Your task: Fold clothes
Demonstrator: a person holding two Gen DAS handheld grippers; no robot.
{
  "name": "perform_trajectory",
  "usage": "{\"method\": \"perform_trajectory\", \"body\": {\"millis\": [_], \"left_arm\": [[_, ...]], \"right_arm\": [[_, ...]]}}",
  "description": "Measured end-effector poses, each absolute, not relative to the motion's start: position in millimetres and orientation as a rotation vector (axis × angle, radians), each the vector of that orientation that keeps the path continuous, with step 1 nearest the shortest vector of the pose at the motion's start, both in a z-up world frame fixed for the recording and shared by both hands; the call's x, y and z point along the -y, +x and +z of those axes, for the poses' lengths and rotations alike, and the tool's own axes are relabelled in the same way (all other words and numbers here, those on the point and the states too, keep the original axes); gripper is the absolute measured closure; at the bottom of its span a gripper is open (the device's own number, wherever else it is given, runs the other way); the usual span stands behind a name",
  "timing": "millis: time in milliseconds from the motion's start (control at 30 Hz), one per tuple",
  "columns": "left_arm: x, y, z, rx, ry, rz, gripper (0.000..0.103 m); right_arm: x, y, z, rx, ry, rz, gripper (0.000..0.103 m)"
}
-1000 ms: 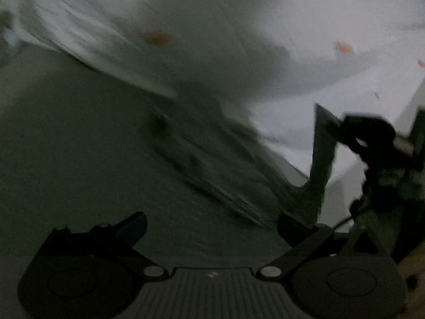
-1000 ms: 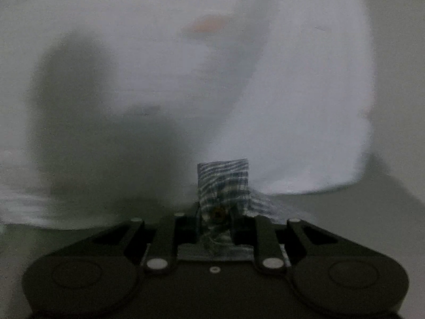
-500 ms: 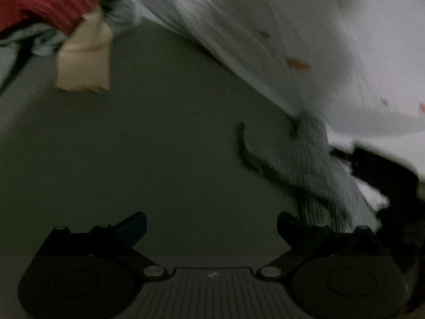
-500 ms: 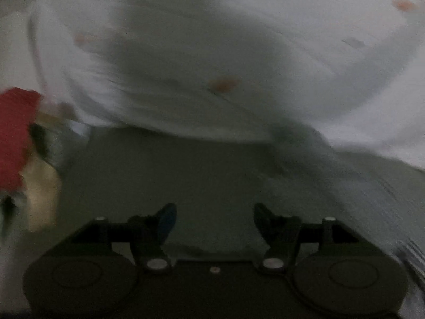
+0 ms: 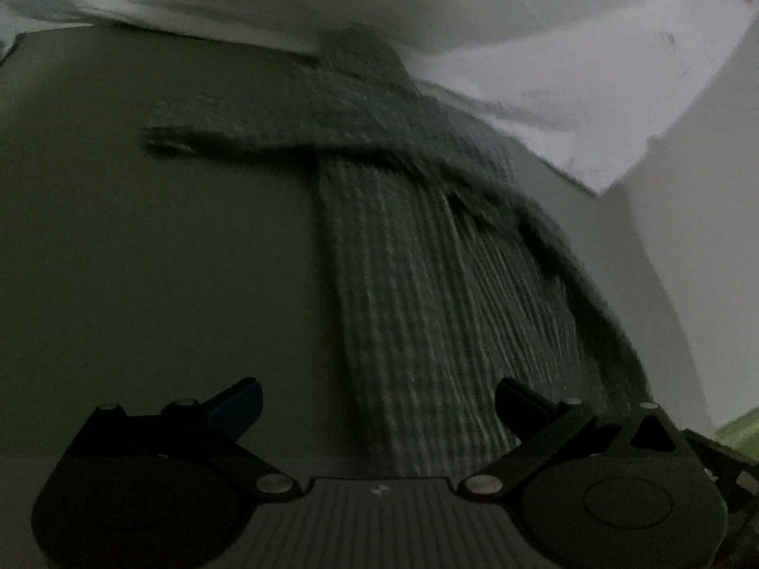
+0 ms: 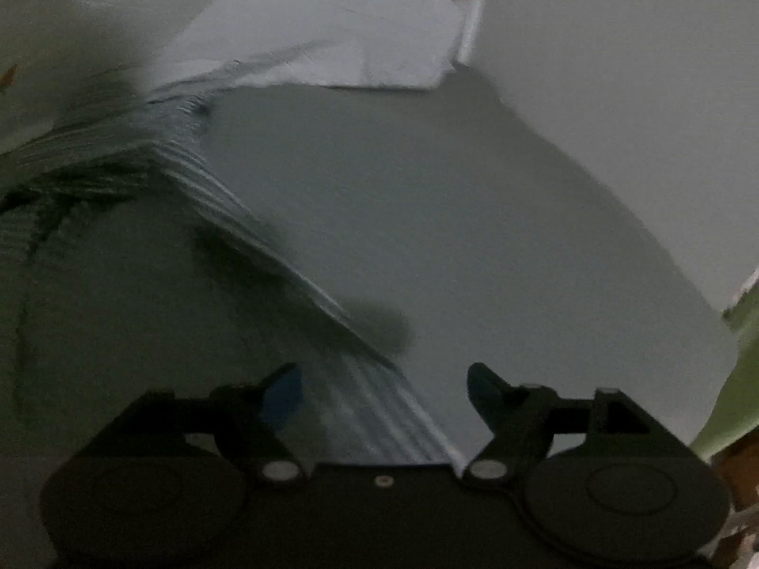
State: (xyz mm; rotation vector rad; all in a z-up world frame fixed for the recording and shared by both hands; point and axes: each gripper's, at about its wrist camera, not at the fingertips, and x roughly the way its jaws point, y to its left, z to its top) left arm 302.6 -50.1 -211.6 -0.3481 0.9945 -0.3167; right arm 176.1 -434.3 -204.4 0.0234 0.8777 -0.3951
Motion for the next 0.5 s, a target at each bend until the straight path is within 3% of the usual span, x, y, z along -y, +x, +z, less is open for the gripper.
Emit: {"method": "perform_trajectory", "body": {"millis": [333, 400, 500], "left_arm": [[75, 262, -229, -1.035, -0.277, -0.21, 0.0], [76, 259, -229, -1.034, -0.292, -0.185, 0.0], [80, 261, -231, -1.036, -0.29, -0.159, 0.0]], "right_arm": [[460, 157, -234, -0.847, 0.116, -0.241, 0.025], [459, 158, -233, -0.841, 0.104, -0.21, 0.036], [442, 167, -231, -0.839, 0.053, -0.137, 0.076]]}}
